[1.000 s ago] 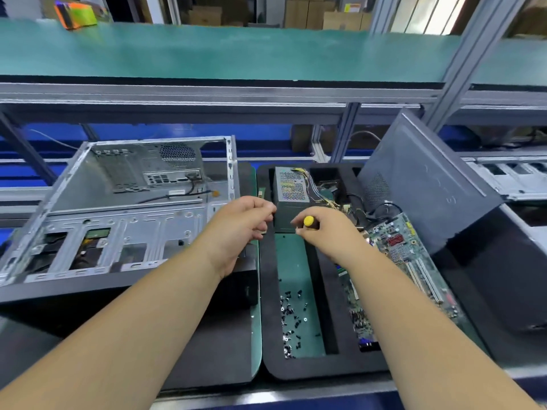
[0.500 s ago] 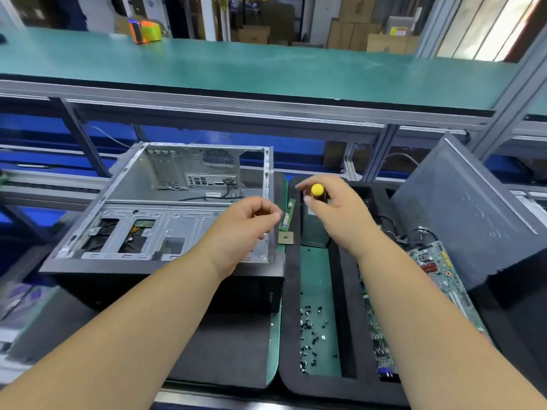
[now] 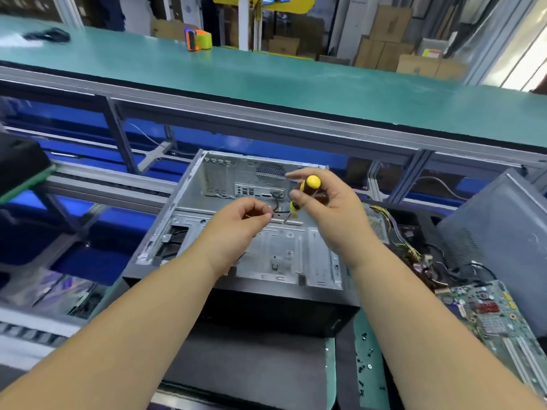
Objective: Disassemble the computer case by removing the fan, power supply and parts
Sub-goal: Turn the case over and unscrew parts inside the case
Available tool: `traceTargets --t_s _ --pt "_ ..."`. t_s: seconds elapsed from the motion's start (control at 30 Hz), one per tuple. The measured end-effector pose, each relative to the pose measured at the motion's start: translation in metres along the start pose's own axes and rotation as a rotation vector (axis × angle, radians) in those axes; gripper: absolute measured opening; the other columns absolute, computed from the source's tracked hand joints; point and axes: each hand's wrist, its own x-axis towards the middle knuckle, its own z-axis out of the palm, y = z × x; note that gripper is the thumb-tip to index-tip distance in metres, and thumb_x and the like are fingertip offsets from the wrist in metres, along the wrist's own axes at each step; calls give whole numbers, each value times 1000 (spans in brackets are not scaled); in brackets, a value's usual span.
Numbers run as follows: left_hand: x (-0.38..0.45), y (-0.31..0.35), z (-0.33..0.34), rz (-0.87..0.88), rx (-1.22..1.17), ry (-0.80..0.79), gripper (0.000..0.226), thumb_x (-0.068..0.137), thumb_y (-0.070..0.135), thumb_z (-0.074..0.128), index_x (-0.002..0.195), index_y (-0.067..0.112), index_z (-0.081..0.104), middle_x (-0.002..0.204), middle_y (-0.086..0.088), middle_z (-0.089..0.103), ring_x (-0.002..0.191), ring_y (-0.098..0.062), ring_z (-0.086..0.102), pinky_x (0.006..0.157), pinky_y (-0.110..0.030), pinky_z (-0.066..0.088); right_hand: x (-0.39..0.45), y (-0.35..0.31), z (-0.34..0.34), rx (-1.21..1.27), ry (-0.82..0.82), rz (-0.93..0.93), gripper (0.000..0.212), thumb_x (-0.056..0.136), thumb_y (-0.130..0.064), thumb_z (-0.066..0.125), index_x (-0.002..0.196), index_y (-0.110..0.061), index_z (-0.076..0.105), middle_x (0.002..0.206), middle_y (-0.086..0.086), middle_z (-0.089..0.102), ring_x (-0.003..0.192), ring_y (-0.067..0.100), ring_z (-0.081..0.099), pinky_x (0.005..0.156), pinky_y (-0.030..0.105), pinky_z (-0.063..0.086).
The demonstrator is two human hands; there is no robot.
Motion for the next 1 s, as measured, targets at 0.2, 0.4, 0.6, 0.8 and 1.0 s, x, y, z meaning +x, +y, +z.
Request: traceTargets --t_s 0.2,0.4,0.6,0.8,1.0 --pt "15 -20 -58 11 86 90 13 91 15 63 85 26 68 79 12 63 71 -1 56 69 -15 45 21 -9 55 12 -46 31 21 92 -21 69 106 -36 69 89 -15 61 87 15 64 83 41 57" --pt "34 -39 -96 36 192 75 14 90 14 63 87 27 67 82 10 62 73 -8 55 68 -16 45 31 -7 92 13 -63 77 17 90 -29 67 103 -40 68 83 -17 61 78 9 66 80 48 58" --pt "60 -48 -101 135 370 23 14 88 19 61 88 32 63 94 9 58 83 -11 57 78 -31 50 36 -7 106 -27 -68 102 17 87 -37 67 105 -39 68 85 -10 63 77 9 66 78 51 57" --pt "97 -50 -90 222 882 -139 23 97 40 43 112 28 57 112 2 53 103 -20 49 82 -37 44 31 -8 112 -35 -34 133 17 88 -32 67 104 -38 69 89 -8 66 85 24 65 78 51 57" --pt "116 -60 -82 131 1156 -441 46 99 51 18 93 24 55 107 -3 62 91 -22 51 74 -36 39 26 -11 112 -27 9 138 18 88 -30 66 104 -37 70 93 1 64 88 33 61 78 54 56"
